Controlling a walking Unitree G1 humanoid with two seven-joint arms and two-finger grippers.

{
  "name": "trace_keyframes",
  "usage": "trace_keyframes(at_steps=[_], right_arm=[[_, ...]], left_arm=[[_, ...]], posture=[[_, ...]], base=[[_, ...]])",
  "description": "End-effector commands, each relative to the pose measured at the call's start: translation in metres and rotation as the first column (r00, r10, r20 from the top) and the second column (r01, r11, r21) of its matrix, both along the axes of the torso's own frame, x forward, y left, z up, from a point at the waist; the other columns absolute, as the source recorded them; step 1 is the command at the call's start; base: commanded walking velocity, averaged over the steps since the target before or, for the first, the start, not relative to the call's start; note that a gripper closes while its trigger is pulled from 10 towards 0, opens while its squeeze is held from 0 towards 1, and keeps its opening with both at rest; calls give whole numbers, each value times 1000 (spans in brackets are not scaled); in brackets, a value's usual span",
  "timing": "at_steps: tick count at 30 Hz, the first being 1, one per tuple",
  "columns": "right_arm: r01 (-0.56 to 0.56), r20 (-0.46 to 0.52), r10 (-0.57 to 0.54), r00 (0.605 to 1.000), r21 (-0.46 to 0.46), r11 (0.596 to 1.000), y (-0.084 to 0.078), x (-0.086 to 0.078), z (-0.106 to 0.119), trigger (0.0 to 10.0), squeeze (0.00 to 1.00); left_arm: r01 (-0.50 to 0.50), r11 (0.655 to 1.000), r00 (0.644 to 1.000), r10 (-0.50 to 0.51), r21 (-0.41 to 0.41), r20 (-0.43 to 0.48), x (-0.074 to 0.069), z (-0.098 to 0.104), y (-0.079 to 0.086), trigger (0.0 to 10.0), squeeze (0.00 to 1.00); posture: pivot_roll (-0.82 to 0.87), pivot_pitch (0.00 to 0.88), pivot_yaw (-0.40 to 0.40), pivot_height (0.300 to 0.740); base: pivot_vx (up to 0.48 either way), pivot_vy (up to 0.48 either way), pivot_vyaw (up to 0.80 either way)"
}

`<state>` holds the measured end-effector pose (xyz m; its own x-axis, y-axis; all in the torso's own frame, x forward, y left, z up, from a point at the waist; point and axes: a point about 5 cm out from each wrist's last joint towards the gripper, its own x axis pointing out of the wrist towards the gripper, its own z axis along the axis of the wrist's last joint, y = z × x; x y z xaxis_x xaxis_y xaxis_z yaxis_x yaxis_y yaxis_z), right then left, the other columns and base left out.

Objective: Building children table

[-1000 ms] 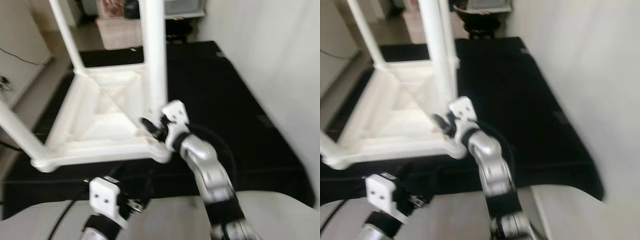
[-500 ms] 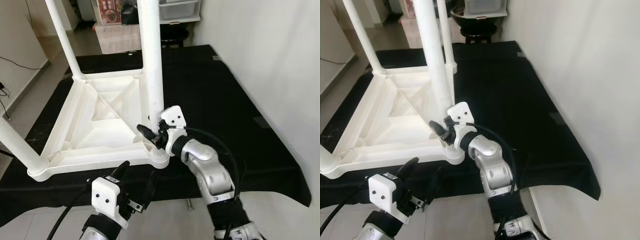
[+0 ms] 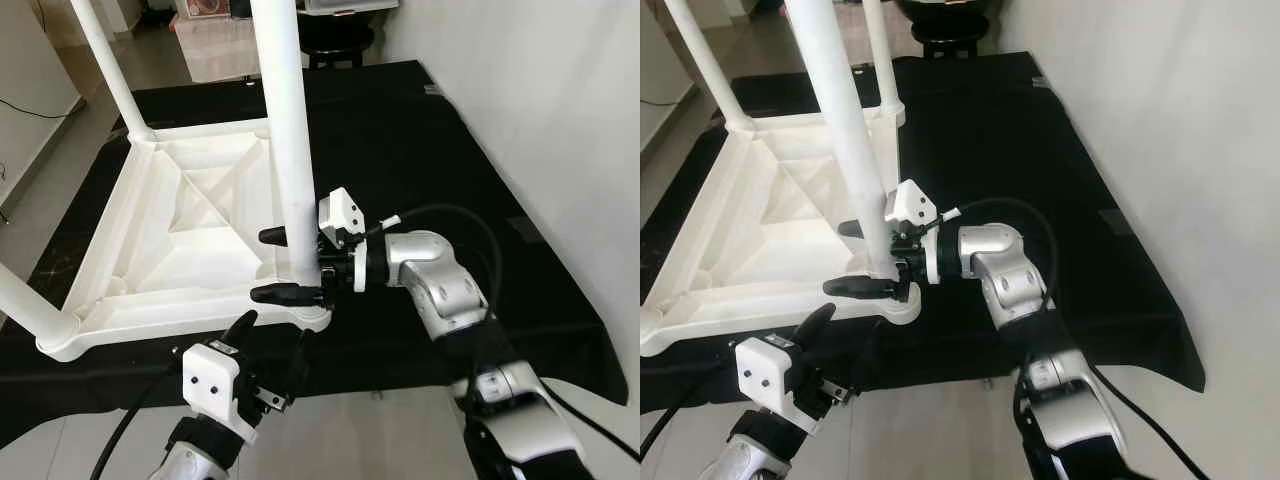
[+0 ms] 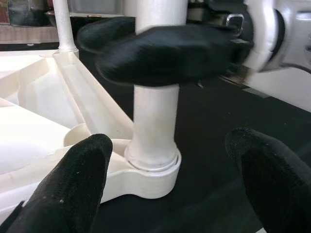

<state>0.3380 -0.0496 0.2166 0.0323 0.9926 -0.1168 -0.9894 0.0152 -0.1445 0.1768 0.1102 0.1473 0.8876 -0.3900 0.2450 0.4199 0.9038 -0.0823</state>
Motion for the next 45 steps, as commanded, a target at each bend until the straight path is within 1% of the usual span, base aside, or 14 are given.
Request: trace_keyframes(at_steps=[1, 9, 18, 19, 23, 24, 25, 26, 27, 28, 33, 34, 44, 45], right_arm=[[-62, -16, 62, 998, -16, 998, 9, -2, -4, 0, 0], [-53, -40, 52, 998, -39, 998, -1, 3, -12, 0, 0], [316, 4, -316, 949, -55, 947, -28, 11, -35, 0, 0], [511, 2, -513, 858, -86, 855, -39, 1, -54, 0, 0], [545, 4, -547, 837, -93, 833, -41, -1, -57, 0, 0], [688, -29, -694, 719, -113, 717, -38, -17, -70, 0, 0], [688, -29, -694, 719, -113, 717, -38, -17, -70, 0, 0], [781, -42, -788, 614, -114, 614, -34, -31, -77, 0, 0], [781, -42, -788, 614, -114, 614, -34, -31, -77, 0, 0], [838, -41, -845, 533, -118, 533, -33, -34, -79, 0, 0], [846, -13, -854, 520, -130, 517, -26, -27, -81, 0, 0], [852, 5, -859, 512, -127, 507, -27, -21, -80, 10000, 0], [887, 56, -890, 452, -138, 441, -29, -24, -74, 10000, 0], [812, 30, -814, 580, -98, 575, -32, -9, -65, 10000, 1000]], left_arm=[[-3, 1000, 1000, 3, 3, -26, -2, -4, 0, 10000, 0], [-3, 1000, 1000, 3, 3, -26, -4, -4, -1, 10000, 0], [-4, 1000, 1000, 4, 2, -27, -6, -3, -1, 10000, 0], [-5, 1000, 1000, 5, 2, -27, -7, -3, 0, 10000, 0], [-6, 1000, 1000, 6, 2, -27, -7, -3, 0, 10000, 0], [-5, 1000, 1000, 5, 4, -27, -8, -3, 0, 10000, 0], [-5, 1000, 1000, 5, 4, -27, -8, -3, 0, 10000, 0], [-6, 1000, 1000, 6, 8, -28, -7, -3, 2, 10000, 0], [-6, 1000, 1000, 6, 8, -28, -7, -3, 2, 10000, 0], [-5, 1000, 1000, 5, 11, -29, -7, -4, 2, 10000, 0], [-14, 1000, 1000, 14, 18, -26, -5, -4, 4, 10000, 0], [-22, 1000, 999, 22, 21, -24, -5, -4, 4, 10000, 0], [-32, 999, 999, 32, 24, -23, -4, -4, 5, 10000, 0], [-32, 999, 999, 33, 24, -22, -4, -4, 4, 10000, 0]], posture=[[10, 132, 34, 740], [20, 134, 37, 740], [17, 144, 20, 740], [17, 144, 20, 740], [17, 144, 20, 740], [27, 151, 9, 740], [27, 151, 9, 740], [16, 154, 30, 740], [16, 154, 30, 740], [33, 142, 15, 740], [30, 142, 19, 740], [32, 140, 19, 740], [33, 139, 20, 740], [29, 137, 21, 740]], base=[[0, 0, 0], [0, 0, 0], [0, 0, 0], [0, 0, 0], [0, 0, 0], [0, 0, 0], [0, 0, 0], [0, 0, 0], [0, 0, 0], [0, 0, 0], [0, 0, 0], [0, 0, 0], [0, 0, 0], [0, 0, 0]])
